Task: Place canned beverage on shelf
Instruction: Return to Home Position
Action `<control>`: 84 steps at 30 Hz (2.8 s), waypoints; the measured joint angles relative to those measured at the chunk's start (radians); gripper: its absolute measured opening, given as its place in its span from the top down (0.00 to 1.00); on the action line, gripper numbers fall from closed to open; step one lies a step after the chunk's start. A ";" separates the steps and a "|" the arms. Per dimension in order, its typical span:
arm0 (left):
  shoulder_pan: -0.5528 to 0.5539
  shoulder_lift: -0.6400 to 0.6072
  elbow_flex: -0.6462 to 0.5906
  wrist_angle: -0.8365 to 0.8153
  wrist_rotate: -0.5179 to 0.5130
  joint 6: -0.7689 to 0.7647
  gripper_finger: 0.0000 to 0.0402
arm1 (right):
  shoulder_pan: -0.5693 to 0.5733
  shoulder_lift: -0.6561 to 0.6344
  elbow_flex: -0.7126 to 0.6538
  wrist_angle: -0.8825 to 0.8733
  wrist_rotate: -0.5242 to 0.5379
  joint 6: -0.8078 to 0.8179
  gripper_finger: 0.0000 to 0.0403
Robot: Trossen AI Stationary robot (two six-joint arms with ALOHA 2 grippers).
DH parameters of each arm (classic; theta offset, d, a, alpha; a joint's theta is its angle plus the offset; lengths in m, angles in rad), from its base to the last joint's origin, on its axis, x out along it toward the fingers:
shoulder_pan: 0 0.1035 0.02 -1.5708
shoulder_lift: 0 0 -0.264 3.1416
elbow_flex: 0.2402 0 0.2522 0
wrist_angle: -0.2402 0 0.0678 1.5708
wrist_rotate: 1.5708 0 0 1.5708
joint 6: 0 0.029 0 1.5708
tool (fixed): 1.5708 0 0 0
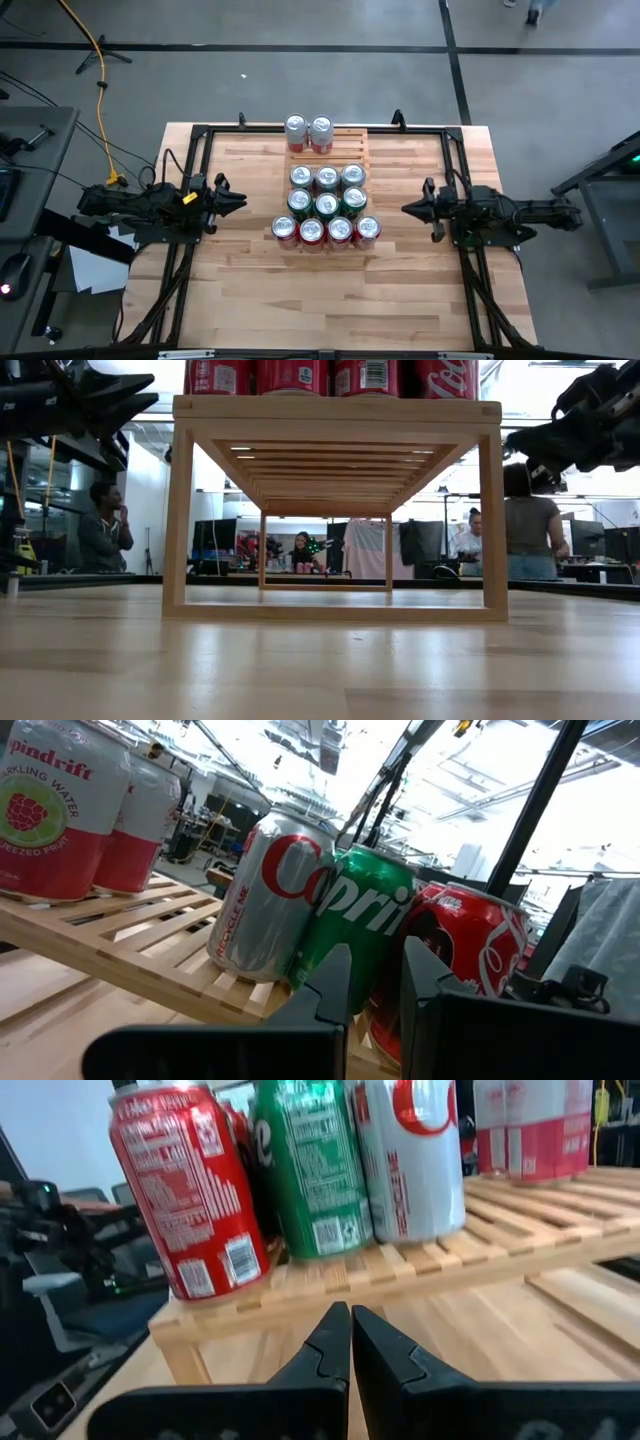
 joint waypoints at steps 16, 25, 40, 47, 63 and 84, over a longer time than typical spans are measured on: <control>-0.037 0.000 0.000 -0.043 0.000 0.000 0.99 | 0.000 0.007 0.000 -0.038 0.000 0.000 1.00; 0.009 0.000 0.000 -0.223 0.167 0.391 0.99 | 0.000 0.010 0.000 -0.039 -0.001 0.000 1.00; 0.030 0.003 0.000 -0.231 0.214 0.297 0.99 | 0.000 0.008 0.000 -0.039 0.000 0.000 1.00; 0.030 0.003 0.000 -0.231 0.213 0.297 0.99 | 0.000 0.008 0.000 -0.039 0.000 0.000 1.00; 0.030 0.003 0.000 -0.231 0.213 0.297 0.99 | 0.000 0.008 0.000 -0.039 0.000 0.000 1.00; 0.030 0.003 0.000 -0.231 0.213 0.298 0.99 | 0.000 0.008 0.000 -0.039 0.000 0.000 1.00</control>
